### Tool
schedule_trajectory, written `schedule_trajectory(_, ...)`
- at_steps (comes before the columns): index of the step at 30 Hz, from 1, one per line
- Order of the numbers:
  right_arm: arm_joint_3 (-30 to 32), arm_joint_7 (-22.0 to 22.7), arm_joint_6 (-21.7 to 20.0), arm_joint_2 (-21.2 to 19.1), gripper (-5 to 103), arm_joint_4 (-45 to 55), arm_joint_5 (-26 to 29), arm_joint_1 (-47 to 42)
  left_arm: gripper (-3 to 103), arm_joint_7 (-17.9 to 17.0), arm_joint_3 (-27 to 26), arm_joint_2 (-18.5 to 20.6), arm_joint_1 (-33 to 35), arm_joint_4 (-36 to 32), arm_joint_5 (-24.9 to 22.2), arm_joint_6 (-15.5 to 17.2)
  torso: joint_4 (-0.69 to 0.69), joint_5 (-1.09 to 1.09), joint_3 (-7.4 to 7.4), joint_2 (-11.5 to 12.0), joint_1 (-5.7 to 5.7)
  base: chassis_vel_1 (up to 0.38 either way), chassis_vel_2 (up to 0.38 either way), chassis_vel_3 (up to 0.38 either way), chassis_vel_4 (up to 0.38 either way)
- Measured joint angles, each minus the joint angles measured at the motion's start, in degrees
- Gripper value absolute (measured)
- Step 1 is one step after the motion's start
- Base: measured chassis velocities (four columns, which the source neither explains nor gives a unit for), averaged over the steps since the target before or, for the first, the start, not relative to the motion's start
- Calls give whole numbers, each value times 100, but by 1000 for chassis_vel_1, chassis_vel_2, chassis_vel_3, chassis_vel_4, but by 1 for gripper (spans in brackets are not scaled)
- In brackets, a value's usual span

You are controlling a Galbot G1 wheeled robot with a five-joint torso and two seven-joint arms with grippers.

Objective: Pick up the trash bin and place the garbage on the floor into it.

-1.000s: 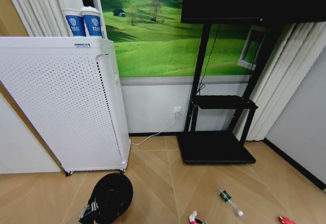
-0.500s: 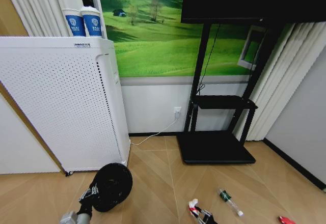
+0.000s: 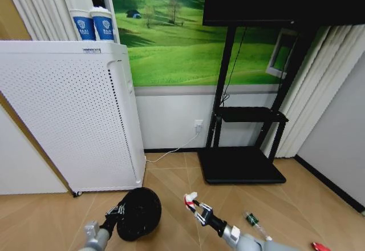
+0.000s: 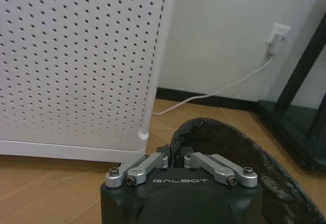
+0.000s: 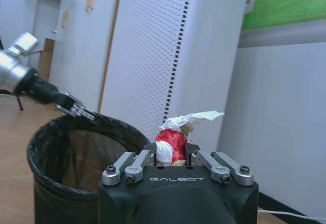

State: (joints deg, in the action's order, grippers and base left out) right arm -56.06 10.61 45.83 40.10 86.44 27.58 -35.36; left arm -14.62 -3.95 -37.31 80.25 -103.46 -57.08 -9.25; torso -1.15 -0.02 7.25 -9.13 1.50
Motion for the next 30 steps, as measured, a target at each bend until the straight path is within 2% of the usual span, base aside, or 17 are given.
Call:
schedule_trajectory(1, 0, 0, 0, 0, 27, 0, 0, 0, 7, 0, 0, 0, 0, 0, 0, 0, 0, 0, 0, 0, 0, 0, 0, 0, 0)
schedule_trajectory(2, -94, 2, -1, 49, 27, 27, 2, 76, 7, 4, 290, 161, -357, 46, -184, 21, 0, -5, 1, 0, 0, 0, 0, 0, 0)
schedule_trajectory(4, -195, -7, -2, 83, 27, 99, -19, 164, 7, 4, 697, 378, -969, 94, -457, 35, -1, 3, 0, 0, 0, 0, 0, 0, 0)
schedule_trajectory(5, -247, -17, -3, 102, 27, 171, -46, 205, 7, -2, 1069, 515, -1491, 122, -663, 37, -5, 4, 0, 0, 0, 0, 0, 0, 0)
schedule_trajectory(6, -247, -17, -3, 102, 27, 171, -46, 205, 7, -2, 1069, 515, -1491, 122, -663, 37, -5, 4, 0, 0, 0, 0, 0, 0, 0)
schedule_trajectory(9, -273, -15, -6, 179, 27, 316, -88, 273, 7, -92, 1996, 653, -2539, 161, -1083, 88, -4, 1, 1, 0, 0, 0, 0, 0, 0)
schedule_trajectory(10, -273, -15, -6, 179, 27, 316, -88, 273, 7, -92, 1996, 653, -2539, 161, -1083, 88, -4, 1, 1, 0, 0, 0, 0, 0, 0)
schedule_trajectory(14, -235, 24, -11, 261, 27, 470, -36, 383, 7, -165, 2669, 555, -3263, 215, -1325, 146, -2, 3, 0, 0, 0, 0, 0, 0, 0)
schedule_trajectory(20, -338, 5, -14, 446, 27, 334, 155, 526, 7, -269, 3220, 299, -3776, 256, -1402, 161, -3, 2, 0, 0, 0, 0, 0, 0, 0)
schedule_trajectory(30, -563, 63, -16, 1012, 27, -404, 280, 700, 7, -368, 3414, 234, -3850, -156, -1480, 201, -2, 4, 0, 0, 0, 0, 0, 0, 0)
